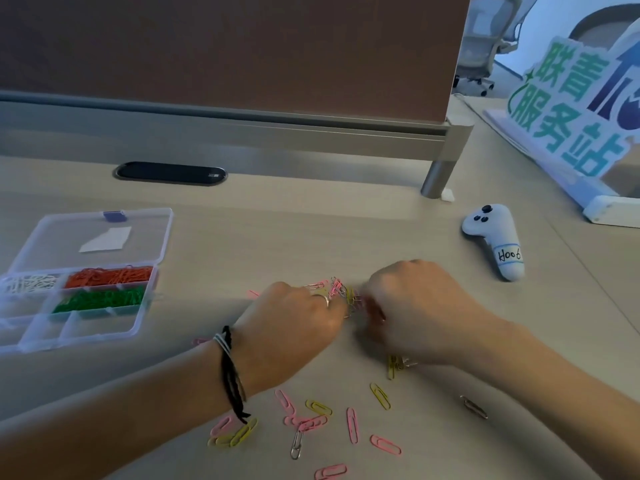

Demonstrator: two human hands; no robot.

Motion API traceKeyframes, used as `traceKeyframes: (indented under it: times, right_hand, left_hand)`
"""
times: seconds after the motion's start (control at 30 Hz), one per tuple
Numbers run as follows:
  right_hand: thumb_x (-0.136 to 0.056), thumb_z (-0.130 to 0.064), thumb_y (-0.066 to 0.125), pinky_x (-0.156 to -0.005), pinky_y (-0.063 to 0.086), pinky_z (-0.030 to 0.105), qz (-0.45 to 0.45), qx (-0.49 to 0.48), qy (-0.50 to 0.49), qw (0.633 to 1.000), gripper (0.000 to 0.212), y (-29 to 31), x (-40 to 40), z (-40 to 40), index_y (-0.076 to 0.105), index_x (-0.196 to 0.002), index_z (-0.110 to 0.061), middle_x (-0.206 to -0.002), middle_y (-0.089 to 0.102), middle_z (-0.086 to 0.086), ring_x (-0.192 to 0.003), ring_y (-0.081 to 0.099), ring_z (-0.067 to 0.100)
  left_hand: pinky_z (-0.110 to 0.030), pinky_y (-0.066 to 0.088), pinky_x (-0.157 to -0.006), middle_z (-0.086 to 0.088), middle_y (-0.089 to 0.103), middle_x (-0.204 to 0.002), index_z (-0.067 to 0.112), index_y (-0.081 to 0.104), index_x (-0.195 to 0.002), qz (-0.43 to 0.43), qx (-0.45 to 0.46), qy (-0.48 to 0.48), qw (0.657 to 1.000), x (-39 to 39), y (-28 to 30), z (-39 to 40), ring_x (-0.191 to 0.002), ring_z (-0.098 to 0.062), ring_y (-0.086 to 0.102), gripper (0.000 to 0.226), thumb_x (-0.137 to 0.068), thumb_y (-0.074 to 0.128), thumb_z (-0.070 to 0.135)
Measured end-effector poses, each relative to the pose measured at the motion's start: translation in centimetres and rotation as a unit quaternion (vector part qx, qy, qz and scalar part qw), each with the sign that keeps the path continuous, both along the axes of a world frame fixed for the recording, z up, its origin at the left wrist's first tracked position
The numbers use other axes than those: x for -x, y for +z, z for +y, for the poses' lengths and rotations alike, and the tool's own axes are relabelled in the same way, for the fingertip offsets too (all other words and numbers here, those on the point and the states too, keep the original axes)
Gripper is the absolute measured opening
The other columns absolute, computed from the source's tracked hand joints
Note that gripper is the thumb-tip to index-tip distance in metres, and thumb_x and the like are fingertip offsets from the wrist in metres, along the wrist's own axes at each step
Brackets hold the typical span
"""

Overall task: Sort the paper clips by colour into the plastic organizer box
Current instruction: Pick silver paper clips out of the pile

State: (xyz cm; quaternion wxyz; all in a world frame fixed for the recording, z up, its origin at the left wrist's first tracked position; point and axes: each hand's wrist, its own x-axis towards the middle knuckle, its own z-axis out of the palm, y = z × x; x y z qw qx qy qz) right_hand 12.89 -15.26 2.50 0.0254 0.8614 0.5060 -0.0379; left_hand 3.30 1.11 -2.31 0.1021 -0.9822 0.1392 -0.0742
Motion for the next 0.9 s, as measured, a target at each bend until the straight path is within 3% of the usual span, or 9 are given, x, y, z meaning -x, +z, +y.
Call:
traceKeyframes:
  times: [0.17, 0.23, 0.27, 0.33, 0.4, 0.5, 0.63, 0.83, 0.9]
  right_hand:
    - [-0.092, -0.021, 0.048, -0.059, 0.042, 0.039, 0.306, -0.196, -0.146, 0.920, 0.025, -0.3, -3.4, -2.2, 0.043, -0.070, -0.010, -0.057, 0.042, -0.004, -0.058, 0.046, 0.019]
    - [-0.102, -0.022, 0.048, -0.055, 0.041, 0.035, 0.400, -0.213, -0.166, 0.876, 0.035, -0.7, -3.9, -2.9, 0.042, -0.071, -0.008, -0.056, 0.043, 0.003, -0.054, 0.049, 0.021]
    - [-0.104, -0.021, 0.049, -0.054, 0.042, 0.032, 0.414, -0.206, -0.158, 0.873, 0.035, -0.9, -3.9, -3.1, 0.045, -0.071, -0.008, -0.055, 0.049, 0.006, -0.051, 0.050, 0.021]
    - [-0.102, -0.011, 0.052, -0.052, 0.043, 0.026, 0.424, -0.190, -0.135, 0.875, 0.026, -1.0, -3.7, -3.4, 0.057, -0.077, -0.006, -0.056, 0.062, 0.011, -0.048, 0.051, 0.018]
    - [-0.099, 0.002, 0.050, -0.053, 0.044, 0.021, 0.413, -0.181, -0.136, 0.882, 0.022, -1.1, -3.7, -3.6, 0.066, -0.087, -0.004, -0.060, 0.067, 0.012, -0.050, 0.054, 0.014]
    - [-0.091, 0.004, 0.046, -0.057, 0.046, 0.022, 0.317, -0.166, -0.131, 0.924, 0.032, -1.1, -3.3, -3.0, 0.069, -0.082, -0.016, -0.065, 0.067, 0.002, -0.056, 0.058, 0.011]
    - [-0.086, -0.027, 0.058, -0.066, 0.049, 0.032, 0.113, -0.071, -0.062, 0.989, 0.012, -1.3, -2.0, -2.0, 0.064, -0.077, -0.021, -0.070, 0.060, -0.006, -0.070, 0.055, 0.013]
    - [-0.084, -0.027, 0.054, -0.064, 0.044, 0.034, -0.055, 0.040, 0.034, 0.997, 0.025, -0.9, -0.9, -0.7, 0.042, -0.065, -0.015, -0.078, 0.051, 0.004, -0.071, 0.049, 0.032]
    - [-0.083, -0.024, 0.052, -0.061, 0.035, 0.034, -0.081, 0.049, 0.049, 0.994, 0.032, -1.2, -0.7, -0.3, 0.030, -0.062, -0.016, -0.073, 0.042, 0.004, -0.068, 0.041, 0.032]
  left_hand:
    - [-0.024, 0.019, -0.038, 0.003, 0.045, -0.044, 0.014, 0.057, -0.086, 0.028, 0.001, -0.037, 0.999, -0.6, -0.2, 0.7, -0.033, -0.021, 0.039, 0.038, -0.054, 0.077, 0.007]
    - [-0.030, 0.031, -0.043, 0.003, 0.042, -0.049, 0.022, 0.046, -0.090, 0.085, 0.185, 0.016, 0.979, -0.6, 0.2, 1.0, -0.041, -0.016, 0.034, 0.015, -0.089, 0.061, 0.017]
    - [-0.029, 0.031, -0.045, 0.004, 0.039, -0.050, 0.024, 0.045, -0.091, 0.145, 0.351, 0.051, 0.924, -0.6, 0.4, 1.3, -0.043, -0.012, 0.031, 0.010, -0.099, 0.050, 0.019]
    - [-0.021, 0.022, -0.040, 0.004, 0.029, -0.053, 0.016, 0.046, -0.093, 0.300, 0.675, 0.082, 0.669, -0.3, 1.0, 1.6, -0.042, -0.010, 0.020, 0.011, -0.103, 0.042, 0.017]
    - [-0.019, 0.014, -0.039, 0.001, 0.024, -0.055, 0.013, 0.047, -0.092, 0.371, 0.814, 0.049, 0.444, 0.0, 1.0, 1.6, -0.044, -0.008, 0.015, 0.009, -0.095, 0.039, 0.014]
    - [-0.021, 0.013, -0.040, 0.000, 0.025, -0.057, 0.010, 0.048, -0.083, 0.393, 0.857, 0.008, 0.334, -0.4, 0.8, 1.7, -0.047, -0.009, 0.016, 0.015, -0.085, 0.034, 0.015]
    - [-0.023, 0.008, -0.040, -0.005, 0.029, -0.059, 0.011, 0.040, -0.062, 0.396, 0.840, 0.032, 0.371, -1.7, 0.9, 2.2, -0.047, -0.011, 0.015, 0.041, -0.093, 0.036, 0.037]
    - [-0.021, 0.011, -0.042, 0.000, 0.032, -0.053, 0.012, 0.058, -0.065, 0.283, 0.729, 0.110, 0.613, -2.9, 2.1, 2.7, -0.043, -0.010, 0.020, 0.032, -0.090, 0.058, 0.031]
    - [-0.020, 0.023, -0.042, 0.004, 0.034, -0.049, 0.011, 0.062, -0.071, 0.217, 0.633, 0.086, 0.738, -3.0, 2.1, 2.9, -0.043, -0.010, 0.025, 0.025, -0.093, 0.066, 0.022]
